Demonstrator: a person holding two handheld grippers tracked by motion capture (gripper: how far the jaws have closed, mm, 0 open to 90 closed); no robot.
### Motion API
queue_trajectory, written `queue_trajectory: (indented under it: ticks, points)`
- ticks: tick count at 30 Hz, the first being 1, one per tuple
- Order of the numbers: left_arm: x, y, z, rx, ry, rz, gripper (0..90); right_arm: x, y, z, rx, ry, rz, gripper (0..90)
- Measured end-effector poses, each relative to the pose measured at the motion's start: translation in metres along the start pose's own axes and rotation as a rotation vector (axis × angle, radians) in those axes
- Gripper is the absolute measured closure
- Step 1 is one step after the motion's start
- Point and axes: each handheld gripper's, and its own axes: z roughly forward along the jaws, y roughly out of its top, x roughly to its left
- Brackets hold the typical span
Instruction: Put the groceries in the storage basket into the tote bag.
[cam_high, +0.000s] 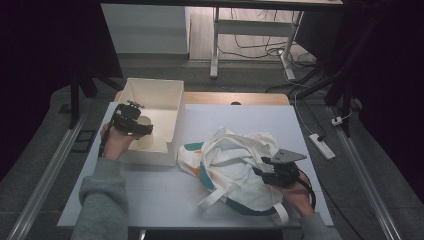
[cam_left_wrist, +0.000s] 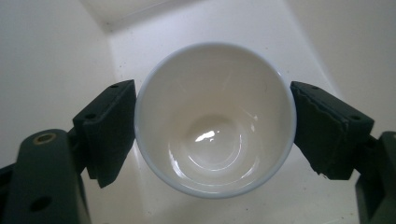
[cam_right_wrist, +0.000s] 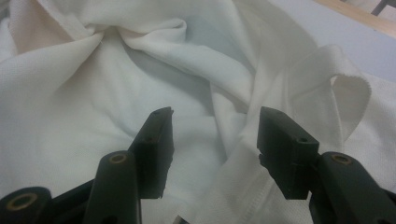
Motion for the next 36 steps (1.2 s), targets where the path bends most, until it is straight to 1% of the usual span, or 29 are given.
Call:
queue_trajectory:
  ticks: [3,7,10,13,18,24,29,33,36]
  points:
    - [0.0,0.0,-0.001,-0.004,-0.004,0.002,19.7,0.0,0.0,0.0,0.001,-0.001,0.001,46.1]
    - [0.0,0.0,-0.002,-0.012,0.01,0.004,20.1,0.0,0.0,0.0,0.002,-0.005,-0.001,46.0]
    - [0.0,0.0,-0.003,-0.019,0.012,0.006,20.1,0.0,-0.001,0.0,0.003,-0.006,-0.001,46.1]
    - [-0.001,0.0,-0.006,-0.036,0.02,0.005,20.1,0.0,0.0,0.0,0.0,-0.008,-0.001,46.0]
    - [-0.002,0.0,-0.01,-0.066,0.017,0.0,20.1,0.0,0.0,-0.001,-0.004,-0.01,-0.003,46.1]
    - [-0.001,0.0,-0.013,-0.096,-0.007,-0.01,20.1,0.0,-0.001,-0.001,-0.008,-0.009,-0.006,46.0]
    - [-0.001,0.0,-0.017,-0.122,-0.013,-0.015,20.1,0.0,0.0,-0.001,-0.01,-0.012,-0.009,46.0]
    - [0.002,-0.001,-0.022,-0.156,-0.044,-0.035,20.2,0.0,0.0,-0.002,-0.012,-0.007,-0.009,45.9]
    - [0.004,-0.002,-0.028,-0.198,-0.07,-0.059,20.2,0.001,0.0,-0.002,-0.019,-0.003,-0.011,45.9]
